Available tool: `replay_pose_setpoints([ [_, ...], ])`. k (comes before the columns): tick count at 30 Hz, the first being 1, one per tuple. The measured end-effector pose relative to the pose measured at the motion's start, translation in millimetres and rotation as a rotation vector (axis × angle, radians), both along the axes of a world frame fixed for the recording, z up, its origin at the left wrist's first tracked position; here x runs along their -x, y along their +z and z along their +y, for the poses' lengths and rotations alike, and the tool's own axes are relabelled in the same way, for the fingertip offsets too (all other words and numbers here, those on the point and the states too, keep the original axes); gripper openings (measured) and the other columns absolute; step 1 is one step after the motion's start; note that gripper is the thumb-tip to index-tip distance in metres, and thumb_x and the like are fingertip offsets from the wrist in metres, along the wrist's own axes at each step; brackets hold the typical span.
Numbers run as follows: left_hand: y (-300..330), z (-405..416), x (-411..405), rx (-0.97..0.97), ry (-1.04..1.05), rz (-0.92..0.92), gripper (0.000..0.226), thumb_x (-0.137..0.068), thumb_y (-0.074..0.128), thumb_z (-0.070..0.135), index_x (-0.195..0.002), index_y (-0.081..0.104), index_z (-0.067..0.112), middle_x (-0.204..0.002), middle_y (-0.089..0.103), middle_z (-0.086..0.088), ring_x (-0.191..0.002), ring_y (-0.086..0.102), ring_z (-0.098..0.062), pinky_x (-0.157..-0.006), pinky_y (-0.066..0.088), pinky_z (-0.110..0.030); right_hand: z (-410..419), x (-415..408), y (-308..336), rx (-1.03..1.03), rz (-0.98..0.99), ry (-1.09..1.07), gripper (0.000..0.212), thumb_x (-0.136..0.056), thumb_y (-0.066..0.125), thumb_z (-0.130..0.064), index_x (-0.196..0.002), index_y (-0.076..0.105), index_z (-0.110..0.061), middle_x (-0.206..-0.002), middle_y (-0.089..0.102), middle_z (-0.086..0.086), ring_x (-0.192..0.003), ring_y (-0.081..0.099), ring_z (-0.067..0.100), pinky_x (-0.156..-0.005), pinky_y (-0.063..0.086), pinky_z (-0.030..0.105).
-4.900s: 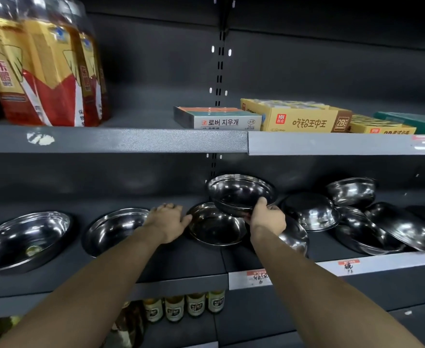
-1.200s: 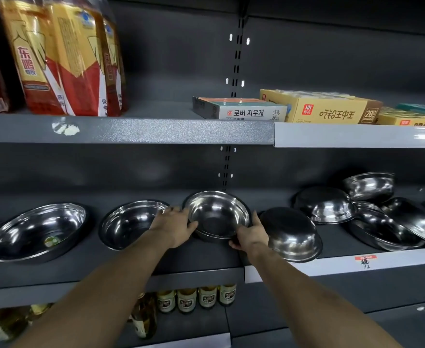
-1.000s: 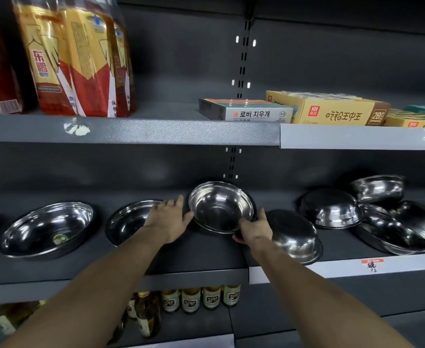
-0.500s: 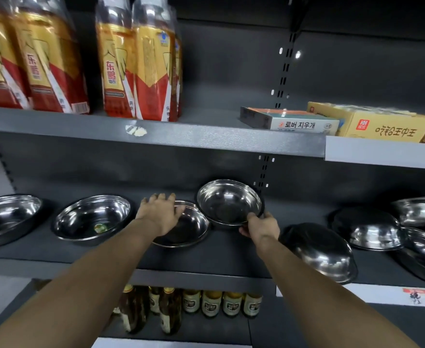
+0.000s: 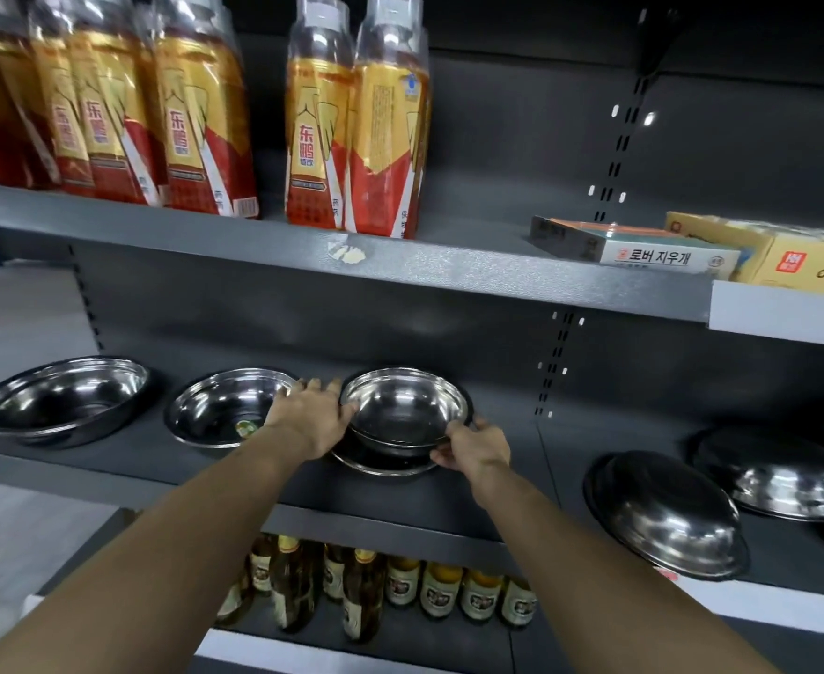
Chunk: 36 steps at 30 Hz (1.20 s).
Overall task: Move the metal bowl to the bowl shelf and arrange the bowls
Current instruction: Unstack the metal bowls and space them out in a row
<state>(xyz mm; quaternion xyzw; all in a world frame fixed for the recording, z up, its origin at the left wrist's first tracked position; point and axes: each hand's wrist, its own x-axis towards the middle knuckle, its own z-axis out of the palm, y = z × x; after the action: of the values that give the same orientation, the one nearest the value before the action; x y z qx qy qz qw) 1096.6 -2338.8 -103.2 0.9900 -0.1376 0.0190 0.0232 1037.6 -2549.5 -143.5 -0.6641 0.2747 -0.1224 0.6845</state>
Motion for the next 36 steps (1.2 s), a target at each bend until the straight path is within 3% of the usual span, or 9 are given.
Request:
replay_pose_setpoints([
  [7, -6, 6, 1, -0.005, -0.015, 0.028, 0.061, -0.102, 0.023, 0.052, -0.151, 0.033, 0.017, -0.151, 0.041, -0.012, -0.142, 0.034, -0.032, -0.118, 0.024, -0.048, 15, 0, -5, 0.014, 0.039, 0.037, 0.018, -0.093, 0.058, -0.013, -0.11, 0.064, -0.015, -0.079, 0.072, 0.012, -0.05, 0.071, 0.017, -0.053, 0.06, 0.023],
  [12, -9, 9, 3, 0.001, -0.045, 0.045, 0.059, -0.102, 0.023, 0.052, -0.148, 0.036, 0.016, -0.147, 0.043, -0.014, -0.139, 0.036, -0.033, -0.116, 0.028, -0.048, 19, -1, -7, 0.012, 0.05, 0.052, 0.013, -0.095, 0.058, -0.013, -0.107, 0.062, -0.013, -0.074, 0.072, 0.01, -0.057, 0.072, 0.02, -0.064, 0.063, 0.028],
  [20, -12, 6, -2, 0.05, -0.098, 0.056, 0.058, -0.102, 0.024, 0.052, -0.144, 0.042, 0.016, -0.146, 0.045, -0.013, -0.138, 0.039, -0.032, -0.114, 0.032, -0.046, 18, 3, -13, 0.268, 0.093, 0.051, 0.023, -0.094, 0.064, -0.015, -0.113, 0.064, -0.002, -0.096, 0.072, 0.016, -0.061, 0.069, 0.02, -0.065, 0.064, 0.037],
  [23, -12, -4, -4, 0.066, -0.163, 0.047, 0.057, -0.102, 0.025, 0.051, -0.145, 0.042, 0.018, -0.145, 0.047, -0.012, -0.135, 0.042, -0.031, -0.113, 0.033, -0.045, 14, 8, -12, 0.429, 0.099, 0.026, 0.037, -0.096, 0.062, -0.018, -0.13, 0.057, -0.003, -0.094, 0.071, 0.012, -0.067, 0.071, 0.022, -0.057, 0.061, 0.027],
  [25, -13, -13, -5, 0.07, -0.203, 0.037, 0.057, -0.101, 0.027, 0.051, -0.146, 0.042, 0.018, -0.145, 0.048, -0.012, -0.135, 0.042, -0.03, -0.113, 0.032, -0.044, 9, 12, -12, 0.428, 0.096, -0.007, 0.052, -0.097, 0.061, -0.017, -0.145, 0.046, -0.006, -0.103, 0.067, 0.011, -0.065, 0.068, 0.02, -0.054, 0.057, 0.022],
  [29, -17, -37, -6, 0.079, -0.27, 0.041, 0.057, -0.101, 0.029, 0.051, -0.145, 0.044, 0.018, -0.149, 0.046, -0.012, -0.137, 0.041, -0.031, -0.115, 0.031, -0.044, -7, 25, -13, 0.384, 0.129, -0.076, 0.053, -0.097, 0.062, -0.017, -0.146, 0.044, -0.008, -0.129, 0.059, 0.017, -0.078, 0.068, 0.022, -0.056, 0.058, 0.023],
  [31, -19, -50, -3, 0.082, -0.3, 0.062, 0.058, -0.101, 0.029, 0.052, -0.146, 0.044, 0.019, -0.151, 0.044, -0.011, -0.139, 0.039, -0.032, -0.116, 0.029, -0.044, -18, 35, -14, 0.401, 0.154, -0.115, 0.051, -0.097, 0.062, -0.019, -0.144, 0.047, -0.008, -0.128, 0.06, 0.017, -0.08, 0.068, 0.026, -0.065, 0.061, 0.03],
  [33, -22, -65, 1, 0.083, -0.344, 0.073, 0.057, -0.101, 0.03, 0.051, -0.146, 0.043, 0.018, -0.152, 0.043, -0.011, -0.139, 0.039, -0.032, -0.117, 0.028, -0.045, -30, 44, -16, 0.399, 0.172, -0.155, 0.047, -0.097, 0.061, -0.019, -0.14, 0.049, -0.005, -0.119, 0.061, 0.017, -0.069, 0.065, 0.025, -0.068, 0.062, 0.036],
  [36, -24, -87, 12, 0.076, -0.398, 0.079, 0.055, -0.1, 0.033, 0.049, -0.144, 0.045, 0.017, -0.149, 0.046, -0.013, -0.135, 0.043, -0.033, -0.113, 0.033, -0.043, -52, 57, -17, 0.391, 0.191, -0.21, 0.043, -0.097, 0.06, -0.019, -0.136, 0.052, -0.004, -0.109, 0.061, 0.015, -0.061, 0.062, 0.024, -0.057, 0.061, 0.031],
])
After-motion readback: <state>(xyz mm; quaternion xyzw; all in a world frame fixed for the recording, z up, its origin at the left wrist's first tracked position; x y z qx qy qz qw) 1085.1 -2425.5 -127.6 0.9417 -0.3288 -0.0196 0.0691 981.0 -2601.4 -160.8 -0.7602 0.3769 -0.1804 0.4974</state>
